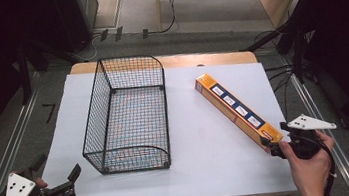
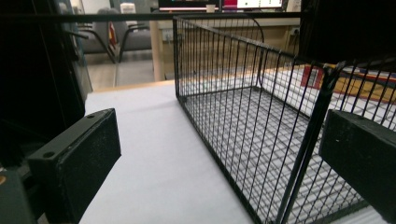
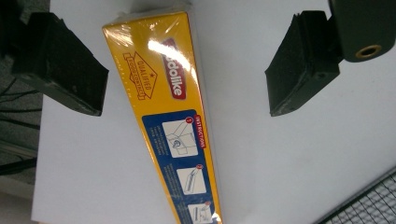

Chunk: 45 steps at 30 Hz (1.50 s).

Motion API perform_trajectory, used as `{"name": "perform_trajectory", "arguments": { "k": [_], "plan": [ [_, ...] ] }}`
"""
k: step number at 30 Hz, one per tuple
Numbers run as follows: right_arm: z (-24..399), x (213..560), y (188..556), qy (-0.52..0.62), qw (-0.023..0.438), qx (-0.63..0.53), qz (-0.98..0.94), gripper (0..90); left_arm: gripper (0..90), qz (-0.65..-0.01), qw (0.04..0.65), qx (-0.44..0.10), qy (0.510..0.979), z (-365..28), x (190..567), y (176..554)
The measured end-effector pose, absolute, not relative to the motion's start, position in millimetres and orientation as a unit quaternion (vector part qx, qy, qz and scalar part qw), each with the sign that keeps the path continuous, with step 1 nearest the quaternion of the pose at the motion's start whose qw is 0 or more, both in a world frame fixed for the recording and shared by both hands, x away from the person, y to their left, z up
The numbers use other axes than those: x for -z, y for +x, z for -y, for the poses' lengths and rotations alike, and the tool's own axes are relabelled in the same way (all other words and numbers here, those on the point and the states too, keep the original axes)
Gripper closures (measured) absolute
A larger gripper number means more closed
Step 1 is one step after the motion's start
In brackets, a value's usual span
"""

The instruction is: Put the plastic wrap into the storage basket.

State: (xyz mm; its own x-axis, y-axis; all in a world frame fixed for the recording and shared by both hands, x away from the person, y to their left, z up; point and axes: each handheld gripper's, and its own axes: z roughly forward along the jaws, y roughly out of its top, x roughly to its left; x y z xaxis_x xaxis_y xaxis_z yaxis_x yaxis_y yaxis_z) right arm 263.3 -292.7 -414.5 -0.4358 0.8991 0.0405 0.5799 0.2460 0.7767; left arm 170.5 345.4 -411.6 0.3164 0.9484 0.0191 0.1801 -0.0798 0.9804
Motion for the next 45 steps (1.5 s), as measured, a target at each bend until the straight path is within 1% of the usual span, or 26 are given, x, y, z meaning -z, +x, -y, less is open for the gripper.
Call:
{"name": "perform_trajectory", "arguments": {
  "k": [11, 21, 29, 35, 38, 45],
  "plan": [
    [280.5, 410.9, 299.7, 0.498, 0.178, -0.277, -0.802, 13.3, 0.0, -0.438, 0.512, -0.361, 0.645, -344.9, 418.2, 172.1],
    [269.4, 403.9, 338.2, 0.5, 0.14, -0.212, -0.828, 13.7, 0.0, -0.437, 0.518, -0.356, 0.643, -347.9, 417.7, 171.3],
    [252.2, 404.9, 372.4, 0.502, 0.111, -0.174, -0.84, 17.3, 0.0, -0.435, 0.514, -0.35, 0.651, -344.9, 420.3, 174.0],
    [243.6, 401.4, 391.5, 0.502, 0.1, -0.163, -0.843, 17.8, 0.0, -0.433, 0.518, -0.347, 0.651, -346.3, 420.4, 173.7],
    [239.8, 398.2, 400.3, 0.504, 0.106, -0.155, -0.843, 20.8, 0.0, -0.433, 0.519, -0.347, 0.651, -346.6, 420.0, 173.3],
    [227.0, 391.8, 419.1, 0.499, 0.095, -0.141, -0.85, 23.3, 0.0, -0.435, 0.517, -0.344, 0.652, -346.7, 420.5, 174.3]
  ]
}}
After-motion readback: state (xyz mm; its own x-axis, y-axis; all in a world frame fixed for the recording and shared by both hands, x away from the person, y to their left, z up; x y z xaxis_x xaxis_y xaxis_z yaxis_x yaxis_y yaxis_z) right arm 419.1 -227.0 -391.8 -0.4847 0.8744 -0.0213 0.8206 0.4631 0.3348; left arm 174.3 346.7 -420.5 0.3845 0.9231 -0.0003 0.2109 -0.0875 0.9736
